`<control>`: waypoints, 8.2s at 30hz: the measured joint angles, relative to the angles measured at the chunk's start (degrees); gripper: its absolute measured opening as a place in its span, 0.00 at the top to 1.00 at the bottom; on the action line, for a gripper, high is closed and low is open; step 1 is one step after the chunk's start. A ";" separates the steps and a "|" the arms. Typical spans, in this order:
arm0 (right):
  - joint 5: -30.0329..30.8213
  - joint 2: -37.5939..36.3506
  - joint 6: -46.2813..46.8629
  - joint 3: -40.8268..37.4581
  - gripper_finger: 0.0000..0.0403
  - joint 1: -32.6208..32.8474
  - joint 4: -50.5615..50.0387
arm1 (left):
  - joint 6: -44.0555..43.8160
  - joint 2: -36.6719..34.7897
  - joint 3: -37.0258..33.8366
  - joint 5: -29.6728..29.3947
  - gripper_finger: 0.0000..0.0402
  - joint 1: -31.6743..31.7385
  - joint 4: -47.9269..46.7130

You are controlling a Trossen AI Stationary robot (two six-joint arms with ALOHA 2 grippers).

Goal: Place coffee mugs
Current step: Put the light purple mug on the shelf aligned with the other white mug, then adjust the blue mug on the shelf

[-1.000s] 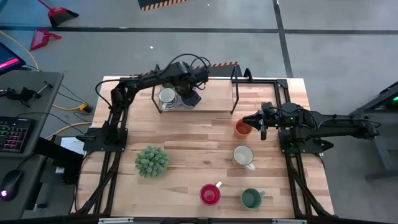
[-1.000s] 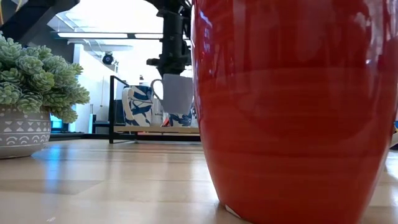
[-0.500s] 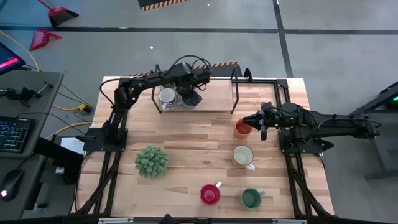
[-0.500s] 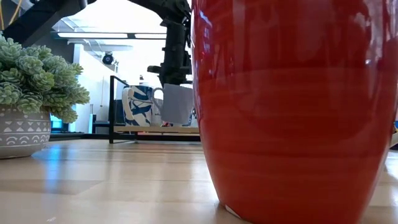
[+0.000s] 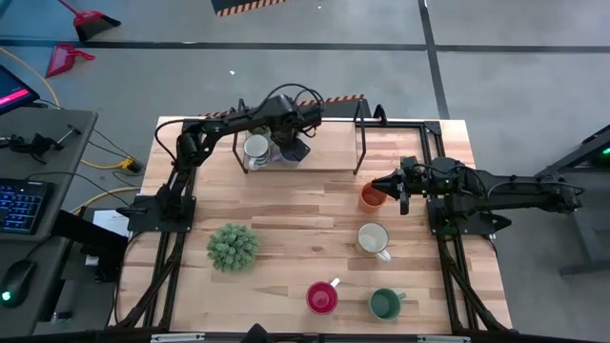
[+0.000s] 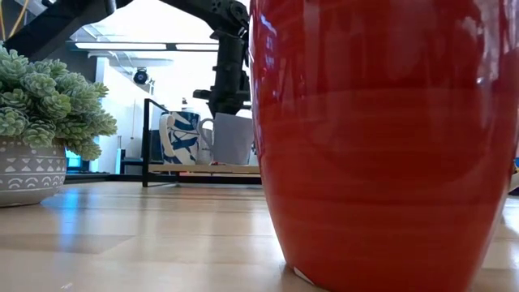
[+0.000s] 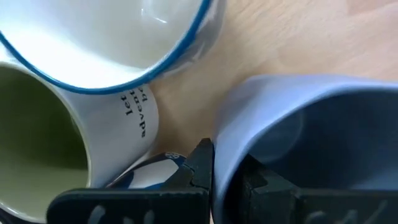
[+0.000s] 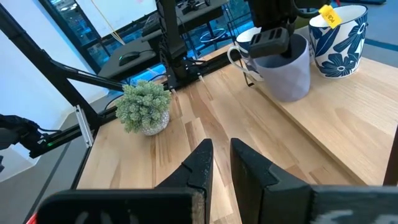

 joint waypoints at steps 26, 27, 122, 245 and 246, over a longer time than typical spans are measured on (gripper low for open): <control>-0.46 0.00 1.35 0.00 0.91 0.00 -0.97 | 2.60 -0.07 -0.07 2.02 0.82 1.64 -1.05; -0.46 0.00 1.35 0.00 0.91 0.02 -1.11 | 2.60 -0.07 -0.07 2.16 0.81 1.91 -1.25; -3.57 83.15 -29.58 88.05 0.91 -23.42 -50.61 | 11.69 -56.60 -66.64 10.40 0.65 -37.45 67.26; 7.26 86.90 -14.05 74.03 0.91 -23.37 -18.26 | 6.09 -53.53 -66.53 9.03 0.65 -41.56 66.74; 6.54 86.89 -14.04 74.05 0.91 -23.37 -17.59 | 6.17 -53.53 -66.53 9.04 0.65 -41.56 66.76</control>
